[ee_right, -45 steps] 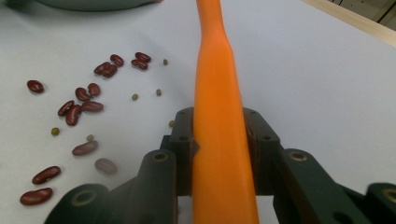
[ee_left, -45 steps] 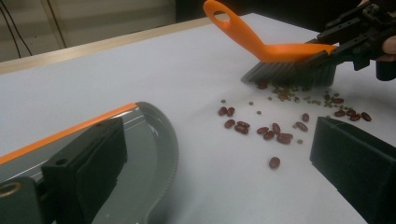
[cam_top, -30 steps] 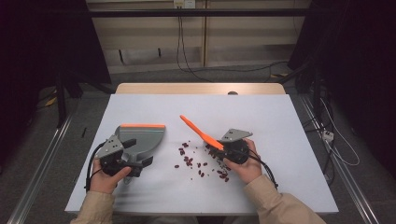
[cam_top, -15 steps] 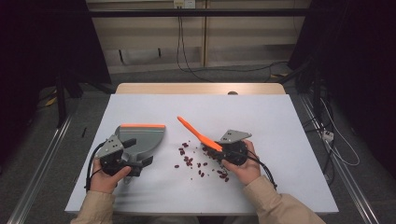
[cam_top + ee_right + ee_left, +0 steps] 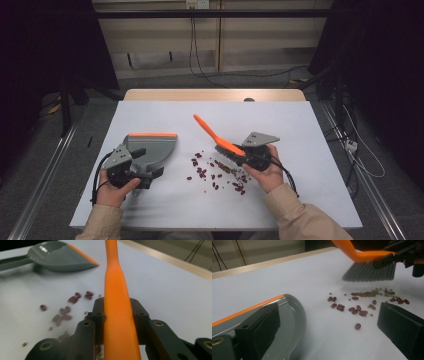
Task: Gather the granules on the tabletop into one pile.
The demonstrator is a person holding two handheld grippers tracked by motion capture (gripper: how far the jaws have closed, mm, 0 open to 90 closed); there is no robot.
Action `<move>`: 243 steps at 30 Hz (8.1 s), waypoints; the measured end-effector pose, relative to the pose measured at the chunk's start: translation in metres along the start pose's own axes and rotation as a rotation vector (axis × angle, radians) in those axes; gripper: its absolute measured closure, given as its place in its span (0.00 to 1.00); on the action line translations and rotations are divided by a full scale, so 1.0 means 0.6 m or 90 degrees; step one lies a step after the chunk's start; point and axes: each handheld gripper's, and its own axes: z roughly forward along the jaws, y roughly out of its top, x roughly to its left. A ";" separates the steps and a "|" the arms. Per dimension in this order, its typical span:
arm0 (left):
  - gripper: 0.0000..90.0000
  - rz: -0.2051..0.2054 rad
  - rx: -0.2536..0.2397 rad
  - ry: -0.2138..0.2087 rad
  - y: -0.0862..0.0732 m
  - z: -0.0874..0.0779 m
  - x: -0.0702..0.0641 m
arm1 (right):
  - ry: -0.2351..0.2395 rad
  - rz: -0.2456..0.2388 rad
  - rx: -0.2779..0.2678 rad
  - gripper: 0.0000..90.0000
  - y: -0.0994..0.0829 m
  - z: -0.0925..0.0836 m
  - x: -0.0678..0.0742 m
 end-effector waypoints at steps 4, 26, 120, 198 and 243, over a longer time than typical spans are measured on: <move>0.05 -0.004 0.003 0.001 -0.001 0.000 0.001 | -0.028 0.016 -0.021 0.78 -0.004 0.003 -0.039; 0.05 0.001 0.006 0.000 -0.001 0.003 0.000 | -0.058 0.064 0.039 0.78 -0.006 0.038 -0.054; 0.05 -0.023 -0.010 0.021 -0.002 -0.006 0.010 | 0.160 -0.156 -0.022 0.78 0.021 0.053 0.009; 0.05 -0.023 -0.002 0.022 -0.005 -0.003 0.011 | 0.358 0.042 0.028 0.78 -0.042 0.029 0.009; 0.05 -0.013 0.004 0.004 -0.006 0.008 0.011 | -0.028 0.063 -0.043 0.78 -0.035 -0.049 -0.024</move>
